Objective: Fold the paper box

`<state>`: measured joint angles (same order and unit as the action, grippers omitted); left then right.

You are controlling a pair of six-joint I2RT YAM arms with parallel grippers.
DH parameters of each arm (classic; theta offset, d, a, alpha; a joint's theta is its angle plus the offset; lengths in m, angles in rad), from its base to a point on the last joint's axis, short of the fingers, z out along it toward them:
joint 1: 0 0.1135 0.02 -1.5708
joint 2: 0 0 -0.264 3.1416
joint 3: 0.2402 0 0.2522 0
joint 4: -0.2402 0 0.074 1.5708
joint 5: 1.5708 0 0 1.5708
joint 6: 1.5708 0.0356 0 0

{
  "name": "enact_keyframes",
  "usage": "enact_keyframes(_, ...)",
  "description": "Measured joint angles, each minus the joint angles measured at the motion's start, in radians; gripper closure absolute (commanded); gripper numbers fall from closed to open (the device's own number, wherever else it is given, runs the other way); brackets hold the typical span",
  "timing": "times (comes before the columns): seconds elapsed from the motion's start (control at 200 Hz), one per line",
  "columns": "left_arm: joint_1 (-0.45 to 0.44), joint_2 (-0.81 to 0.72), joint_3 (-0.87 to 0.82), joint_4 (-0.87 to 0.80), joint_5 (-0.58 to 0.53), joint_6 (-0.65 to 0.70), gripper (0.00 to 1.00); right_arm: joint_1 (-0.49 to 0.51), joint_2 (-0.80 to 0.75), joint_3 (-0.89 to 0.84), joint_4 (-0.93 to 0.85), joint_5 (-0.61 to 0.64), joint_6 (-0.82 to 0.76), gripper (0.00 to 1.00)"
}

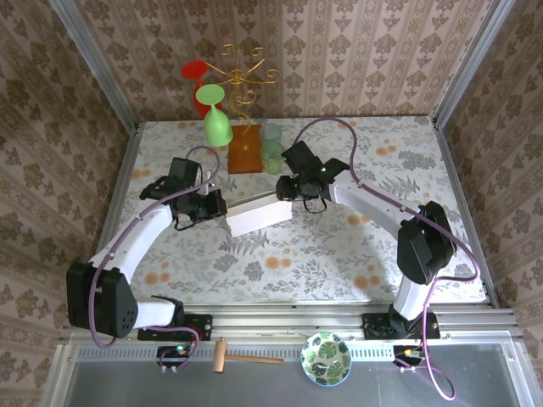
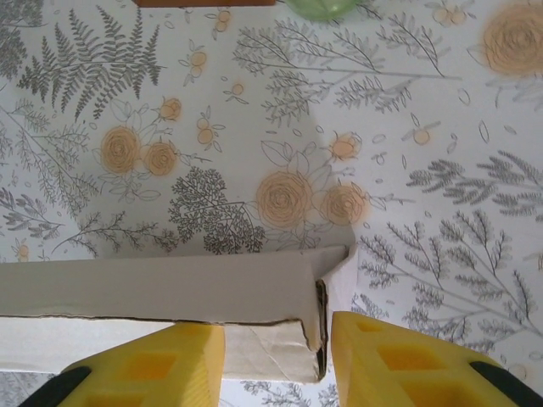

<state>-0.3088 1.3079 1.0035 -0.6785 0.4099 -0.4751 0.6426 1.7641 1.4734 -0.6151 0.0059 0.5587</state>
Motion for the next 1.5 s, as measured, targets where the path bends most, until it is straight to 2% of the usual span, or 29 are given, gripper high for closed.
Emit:
enact_keyframes(0.18,-0.010,0.002,0.000,0.008,-0.012,-0.001,1.00,-0.005,-0.002,0.043,-0.054,-0.001,0.114,0.57)
enact_keyframes(0.285,-0.013,0.003,0.000,0.011,-0.015,-0.001,1.00,-0.008,-0.014,0.068,-0.094,0.005,0.225,0.50)
enact_keyframes(0.39,-0.013,0.004,0.000,0.014,-0.019,-0.003,1.00,-0.017,-0.041,0.069,-0.111,-0.016,0.396,0.46)
enact_keyframes(0.49,-0.019,0.004,0.000,0.015,-0.026,-0.003,1.00,-0.021,-0.081,0.011,-0.046,-0.077,0.600,0.41)
enact_keyframes(0.635,-0.025,0.004,0.000,0.016,-0.034,-0.003,1.00,0.005,-0.093,-0.086,0.051,-0.161,0.908,0.27)
enact_keyframes(0.775,-0.025,0.004,0.000,0.021,-0.040,-0.004,1.00,0.060,-0.083,-0.100,0.096,-0.195,1.089,0.25)
enact_keyframes(0.99,-0.031,0.004,0.000,0.022,-0.051,-0.004,1.00,0.106,-0.039,-0.071,0.107,-0.206,1.221,0.20)
enact_keyframes(1.495,-0.087,-0.006,0.004,0.021,-0.127,-0.031,1.00,0.116,0.142,0.279,-0.171,-0.202,1.332,0.15)
